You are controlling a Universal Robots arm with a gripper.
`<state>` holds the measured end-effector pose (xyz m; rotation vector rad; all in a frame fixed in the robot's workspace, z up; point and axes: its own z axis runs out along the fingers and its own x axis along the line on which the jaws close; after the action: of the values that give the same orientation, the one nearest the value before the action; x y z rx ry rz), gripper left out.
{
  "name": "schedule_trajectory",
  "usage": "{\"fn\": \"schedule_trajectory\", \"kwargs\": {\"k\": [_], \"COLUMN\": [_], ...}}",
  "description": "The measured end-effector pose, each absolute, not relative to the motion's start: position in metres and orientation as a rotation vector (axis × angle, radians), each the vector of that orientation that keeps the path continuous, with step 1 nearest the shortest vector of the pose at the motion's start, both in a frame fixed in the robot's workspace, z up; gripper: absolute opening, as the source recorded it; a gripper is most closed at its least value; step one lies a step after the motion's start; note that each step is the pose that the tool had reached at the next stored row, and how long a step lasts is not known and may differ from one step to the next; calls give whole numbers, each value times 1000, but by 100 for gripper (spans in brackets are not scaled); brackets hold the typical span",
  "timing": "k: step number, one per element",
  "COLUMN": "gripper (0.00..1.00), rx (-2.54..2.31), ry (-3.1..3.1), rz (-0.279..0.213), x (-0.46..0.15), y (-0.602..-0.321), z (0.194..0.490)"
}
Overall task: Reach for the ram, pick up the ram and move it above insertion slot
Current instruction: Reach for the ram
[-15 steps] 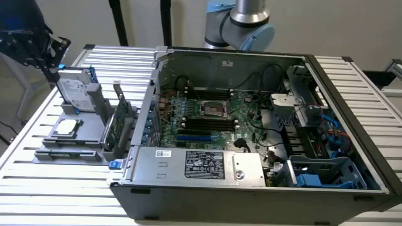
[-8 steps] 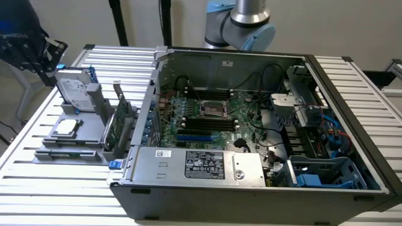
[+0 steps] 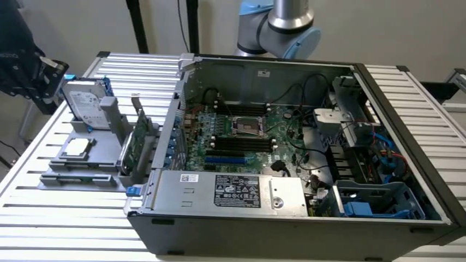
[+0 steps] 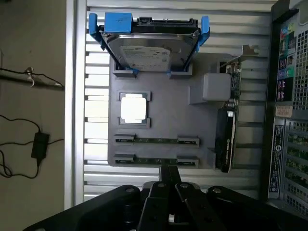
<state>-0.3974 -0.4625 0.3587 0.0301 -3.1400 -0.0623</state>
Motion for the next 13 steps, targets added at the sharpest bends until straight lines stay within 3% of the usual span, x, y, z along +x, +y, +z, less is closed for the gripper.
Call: {"fn": "schedule_trajectory", "kwargs": {"k": [13], "gripper": [11], "rx": [272], "ry": [-3125], "rz": [-62], "x": [-397], "y": [-469], "z": [355]}}
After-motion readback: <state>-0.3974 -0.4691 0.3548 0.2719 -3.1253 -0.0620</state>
